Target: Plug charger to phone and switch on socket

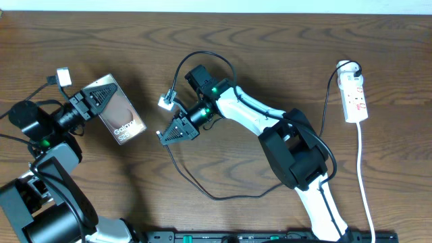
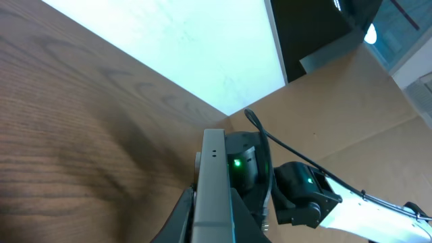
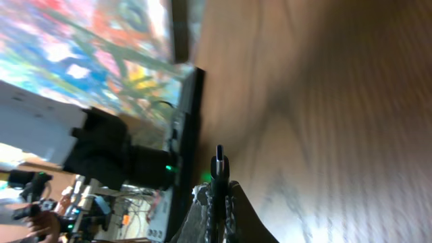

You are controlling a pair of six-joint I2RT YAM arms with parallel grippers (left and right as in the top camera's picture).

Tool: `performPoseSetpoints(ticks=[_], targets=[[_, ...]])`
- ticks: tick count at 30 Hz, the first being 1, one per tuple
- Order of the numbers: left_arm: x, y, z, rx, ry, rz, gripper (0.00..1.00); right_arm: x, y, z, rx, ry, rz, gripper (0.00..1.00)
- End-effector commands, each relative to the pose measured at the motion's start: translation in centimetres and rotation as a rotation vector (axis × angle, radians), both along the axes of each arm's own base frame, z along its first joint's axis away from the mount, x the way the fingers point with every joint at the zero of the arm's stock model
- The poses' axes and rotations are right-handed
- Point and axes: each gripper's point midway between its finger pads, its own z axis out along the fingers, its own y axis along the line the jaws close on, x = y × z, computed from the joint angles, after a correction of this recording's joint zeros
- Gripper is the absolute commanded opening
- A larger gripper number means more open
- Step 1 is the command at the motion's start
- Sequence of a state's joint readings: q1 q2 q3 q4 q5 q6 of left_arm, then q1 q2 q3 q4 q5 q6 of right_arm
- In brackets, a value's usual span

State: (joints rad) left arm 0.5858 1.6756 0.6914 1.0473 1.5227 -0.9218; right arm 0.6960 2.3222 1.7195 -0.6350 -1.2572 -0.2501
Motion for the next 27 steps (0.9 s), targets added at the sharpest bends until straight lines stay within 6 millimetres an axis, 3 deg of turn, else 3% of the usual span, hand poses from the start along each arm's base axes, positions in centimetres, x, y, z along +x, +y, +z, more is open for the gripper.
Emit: performPoseSetpoints(ticks=[1, 7, 15, 27], targets=[[-0.7, -0.4, 0.1, 0.006, -0.009, -0.037, 0.08, 1.2, -0.1, 0.4, -0.061, -0.113, -0.039, 0.01], [-0.9, -0.5, -0.1, 0.001, -0.002, -0.038, 0.08, 1.9, -0.4, -1.0, -0.157, -0.130, -0.086, 0.01], [-1.1, -0.6, -0.3, -0.002, 0.002, -0.045, 0.07, 5.2, -2.1, -4.9, -0.469, -0.152, -0.308, 0.01], [-1.3, -0.8, -0.7, -0.008, 0.011, -0.045, 0.07, 5.8, -2.4, -6.4, -0.592, -0.201, -0.389, 0.01]])
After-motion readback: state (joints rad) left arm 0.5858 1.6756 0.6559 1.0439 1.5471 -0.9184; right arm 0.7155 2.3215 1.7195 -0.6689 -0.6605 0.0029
